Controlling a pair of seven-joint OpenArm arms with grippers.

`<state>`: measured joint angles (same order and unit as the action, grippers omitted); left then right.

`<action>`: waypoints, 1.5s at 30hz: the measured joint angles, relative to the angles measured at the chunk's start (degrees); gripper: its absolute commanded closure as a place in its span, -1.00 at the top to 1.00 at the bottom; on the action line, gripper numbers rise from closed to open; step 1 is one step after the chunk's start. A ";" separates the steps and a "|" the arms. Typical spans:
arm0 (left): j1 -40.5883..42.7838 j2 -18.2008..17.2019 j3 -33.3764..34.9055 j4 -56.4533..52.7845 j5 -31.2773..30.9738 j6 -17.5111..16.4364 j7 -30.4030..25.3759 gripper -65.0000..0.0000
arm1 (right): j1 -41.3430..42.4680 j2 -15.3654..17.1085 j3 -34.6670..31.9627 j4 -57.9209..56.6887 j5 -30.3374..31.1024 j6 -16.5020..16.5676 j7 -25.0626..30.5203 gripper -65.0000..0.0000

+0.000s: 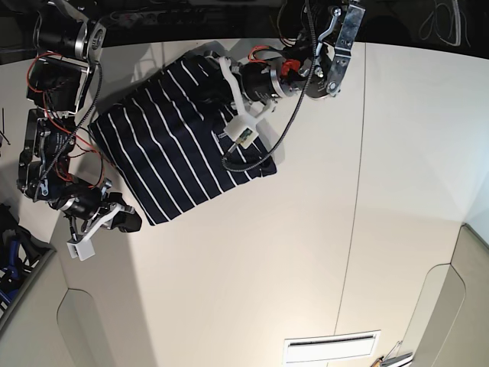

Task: Fold the T-shirt properly
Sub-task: 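Grasp the shirt's edges with both grippers and square the bundle, then pull the folded shirt toward the table center with both grippers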

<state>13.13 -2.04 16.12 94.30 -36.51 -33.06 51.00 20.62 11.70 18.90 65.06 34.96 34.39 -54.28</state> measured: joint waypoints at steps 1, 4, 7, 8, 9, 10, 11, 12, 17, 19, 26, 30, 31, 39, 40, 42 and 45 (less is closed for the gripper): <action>-0.52 -0.20 0.00 -0.26 -0.04 0.00 0.61 -1.00 | 0.00 0.00 0.00 0.00 0.00 0.00 0.00 -1.00; -1.88 -1.29 0.04 -0.72 -0.20 -0.04 1.33 -1.00 | 0.00 0.00 0.00 0.00 -0.02 0.00 0.02 -1.00; -2.89 -3.19 0.00 -0.74 -0.44 -0.24 1.27 -1.00 | 0.00 0.00 0.00 0.00 0.00 0.00 0.02 -1.00; -3.32 -3.91 -0.13 -0.74 -0.52 -0.31 1.27 -1.00 | 0.00 0.00 0.00 0.00 0.00 0.00 0.02 -1.00; -3.67 -4.70 -0.48 -0.74 -0.57 -0.42 1.31 -1.00 | 0.00 0.00 0.00 0.00 0.00 0.00 0.02 -1.00; -4.13 -5.44 -0.94 -0.74 -0.59 -0.44 1.29 -1.00 | 0.00 0.00 0.00 0.00 0.00 0.04 0.02 -1.00; -4.59 -6.21 -1.60 -0.74 -0.59 -0.44 1.31 -1.00 | 0.00 0.00 0.00 0.00 -0.02 0.04 0.02 -1.00; -5.09 -6.73 -2.19 -0.74 -0.52 -0.44 1.33 -1.00 | 0.00 0.00 0.00 0.00 -0.02 0.07 0.00 -1.00; -8.90 -10.36 -4.37 -0.81 0.13 -0.42 1.70 -1.00 | 0.00 0.00 0.00 0.00 0.02 0.13 0.02 -1.00; -10.82 -11.45 -4.63 -0.85 1.95 -0.37 1.27 -1.00 | 0.00 0.00 0.00 0.00 0.20 0.13 -0.07 -1.00; -16.63 -12.09 -4.68 -3.91 5.46 1.81 -0.39 -1.00 | -2.40 -0.11 0.00 0.00 3.15 0.13 -0.72 -1.00; -16.65 -12.13 -4.72 -2.93 3.13 2.21 -0.44 -1.00 | -3.34 -0.11 0.00 0.00 2.99 0.13 -0.85 -1.00; -16.41 -12.17 -4.72 -1.92 2.16 2.25 -0.46 -1.00 | -3.32 -0.11 0.00 0.02 2.99 0.13 -0.85 -1.00; -9.11 -12.26 -4.76 13.70 1.11 2.19 -0.37 -1.00 | -3.50 -0.11 0.00 0.02 2.60 0.13 -1.51 -1.00; -7.39 -12.26 -4.76 14.78 1.09 2.19 -0.28 -1.00 | -3.50 -0.09 0.00 0.02 2.60 0.13 -1.53 -1.00; -4.26 -12.28 -4.72 15.74 1.33 1.11 0.04 -1.00 | -3.48 -0.11 0.00 0.02 2.51 0.13 -1.49 -1.00; -1.18 -12.26 -4.66 15.76 0.52 -0.42 0.13 -1.00 | -2.95 -0.11 0.00 0.00 2.51 0.13 -1.40 -1.00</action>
<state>11.94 -14.31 11.46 110.06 -35.99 -33.47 51.13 17.67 11.60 18.90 65.06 37.47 34.52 -55.68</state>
